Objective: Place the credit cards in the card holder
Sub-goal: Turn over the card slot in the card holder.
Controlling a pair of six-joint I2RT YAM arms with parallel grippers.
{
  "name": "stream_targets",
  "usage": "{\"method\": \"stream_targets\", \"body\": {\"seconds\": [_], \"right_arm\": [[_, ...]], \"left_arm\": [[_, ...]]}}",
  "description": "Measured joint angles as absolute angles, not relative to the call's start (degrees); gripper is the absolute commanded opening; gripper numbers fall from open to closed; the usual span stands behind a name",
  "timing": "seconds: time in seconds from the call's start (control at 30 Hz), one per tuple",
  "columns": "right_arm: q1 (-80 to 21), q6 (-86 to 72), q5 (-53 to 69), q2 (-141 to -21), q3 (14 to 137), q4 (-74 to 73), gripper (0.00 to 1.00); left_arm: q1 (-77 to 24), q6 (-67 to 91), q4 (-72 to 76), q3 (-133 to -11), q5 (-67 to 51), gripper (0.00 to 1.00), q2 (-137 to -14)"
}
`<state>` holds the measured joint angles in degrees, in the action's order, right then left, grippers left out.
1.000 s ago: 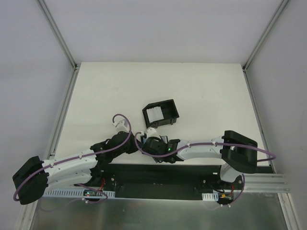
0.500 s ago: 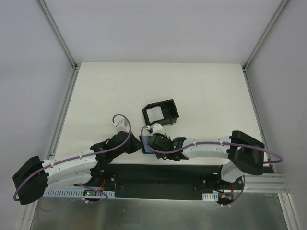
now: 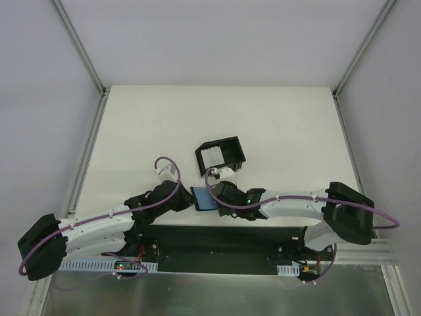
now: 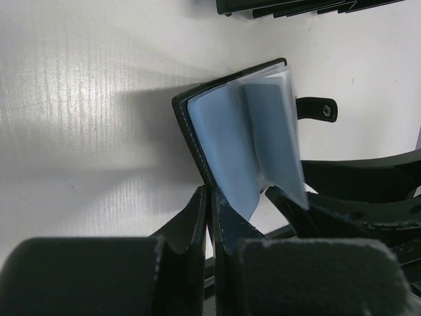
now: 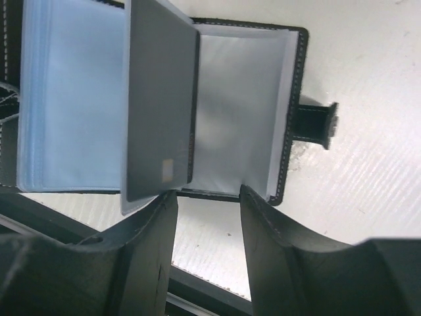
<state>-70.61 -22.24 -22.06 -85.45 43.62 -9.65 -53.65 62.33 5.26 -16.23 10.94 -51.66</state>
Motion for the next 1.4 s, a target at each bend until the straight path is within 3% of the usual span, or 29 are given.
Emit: {"method": "stream_targets", "body": {"seconds": [0.77,1.17,1.4], "right_arm": [[-68.01,-34.11,-21.04,-77.54,36.99,-8.69,0.49],[-68.01,-28.16,-15.97,-90.08,53.21,-8.82,0.55],[-68.01,-27.33,-15.97,-93.91,56.29,-12.36,0.55]], "left_arm": [[-53.65,62.02,5.23,-16.25,10.85,0.0,-53.08],[-53.65,61.28,5.21,-16.29,10.46,0.0,-52.95],[-53.65,60.38,5.17,-16.51,10.09,0.0,-51.27]]}}
